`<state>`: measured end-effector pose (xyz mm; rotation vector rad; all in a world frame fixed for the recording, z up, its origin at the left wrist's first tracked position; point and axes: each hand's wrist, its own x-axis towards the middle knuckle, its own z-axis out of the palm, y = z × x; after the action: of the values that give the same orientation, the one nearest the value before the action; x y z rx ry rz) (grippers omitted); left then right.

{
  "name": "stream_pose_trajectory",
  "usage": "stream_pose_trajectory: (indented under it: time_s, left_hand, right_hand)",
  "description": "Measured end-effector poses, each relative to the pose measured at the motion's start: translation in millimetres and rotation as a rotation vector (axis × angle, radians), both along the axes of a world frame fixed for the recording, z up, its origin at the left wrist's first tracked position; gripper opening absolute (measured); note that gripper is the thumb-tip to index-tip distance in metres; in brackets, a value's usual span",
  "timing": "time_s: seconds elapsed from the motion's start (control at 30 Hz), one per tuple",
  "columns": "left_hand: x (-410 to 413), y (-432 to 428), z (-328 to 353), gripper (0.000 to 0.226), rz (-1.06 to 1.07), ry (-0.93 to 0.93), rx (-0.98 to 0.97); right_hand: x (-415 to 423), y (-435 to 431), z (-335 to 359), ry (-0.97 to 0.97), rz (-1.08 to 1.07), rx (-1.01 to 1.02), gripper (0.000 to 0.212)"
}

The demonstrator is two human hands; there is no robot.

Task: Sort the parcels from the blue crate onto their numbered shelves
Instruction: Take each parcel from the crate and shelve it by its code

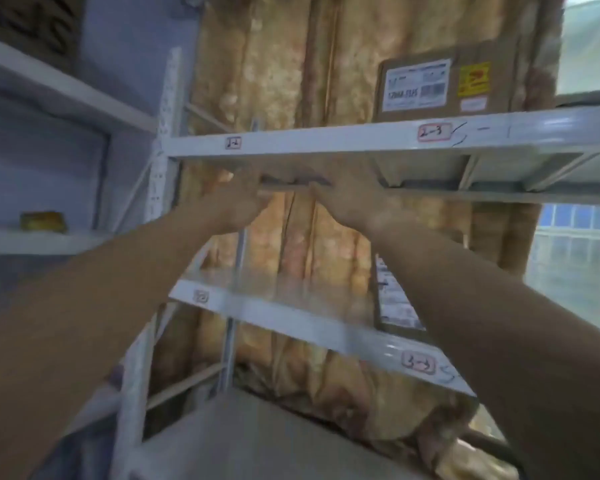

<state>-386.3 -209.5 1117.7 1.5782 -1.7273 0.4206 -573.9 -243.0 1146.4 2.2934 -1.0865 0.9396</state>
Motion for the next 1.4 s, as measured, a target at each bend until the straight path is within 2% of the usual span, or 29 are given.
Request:
stream_pose_trajectory:
  time_s: [0.17, 0.33, 0.4, 0.57, 0.77, 0.87, 1.17, 1.3, 1.4]
  left_hand:
    - [71.0, 73.5, -100.8, 0.057, 0.384, -0.104, 0.361]
    - [120.0, 145.3, -186.6, 0.065, 0.546, -0.052, 0.612]
    - [137.7, 171.7, -212.7, 0.065, 0.588, -0.027, 0.681]
    - [182.9, 232.1, -252.0, 0.065, 0.659, -0.02, 0.773]
    - [253.3, 306.5, -270.6, 0.063, 0.714, 0.053, 0.781]
    - [290.6, 344.8, -287.2, 0.06, 0.778, 0.019, 0.788]
    - [346.3, 404.2, -399.5, 0.057, 0.734, 0.208, 0.963]
    - [356.0, 395.2, -460.0, 0.054, 0.65, 0.46, 0.978]
    - [368.1, 389.3, -509.0, 0.059, 0.632, 0.483, 1.034]
  right_hand:
    - [83.3, 29.7, -96.6, 0.15, 0.187, 0.267, 0.062]
    - [159.6, 71.5, -191.6, 0.31, 0.347, 0.563, 0.052]
    - [182.1, 92.2, -222.0, 0.355, 0.362, 0.611, 0.052]
    - [231.0, 138.7, -251.8, 0.467, 0.386, 0.63, 0.065]
    - [298.1, 186.7, -257.6, 0.441, 0.443, 0.646, 0.062]
    - [332.7, 205.4, -280.9, 0.461, 0.433, 0.666, 0.064]
    - [391.2, 241.7, -415.2, 0.655, 0.362, 0.929, 0.072]
    - [400.8, 236.9, -475.2, 0.767, 0.316, 1.042, 0.066]
    - [413.0, 222.6, -517.0, 0.818, 0.306, 1.044, 0.062]
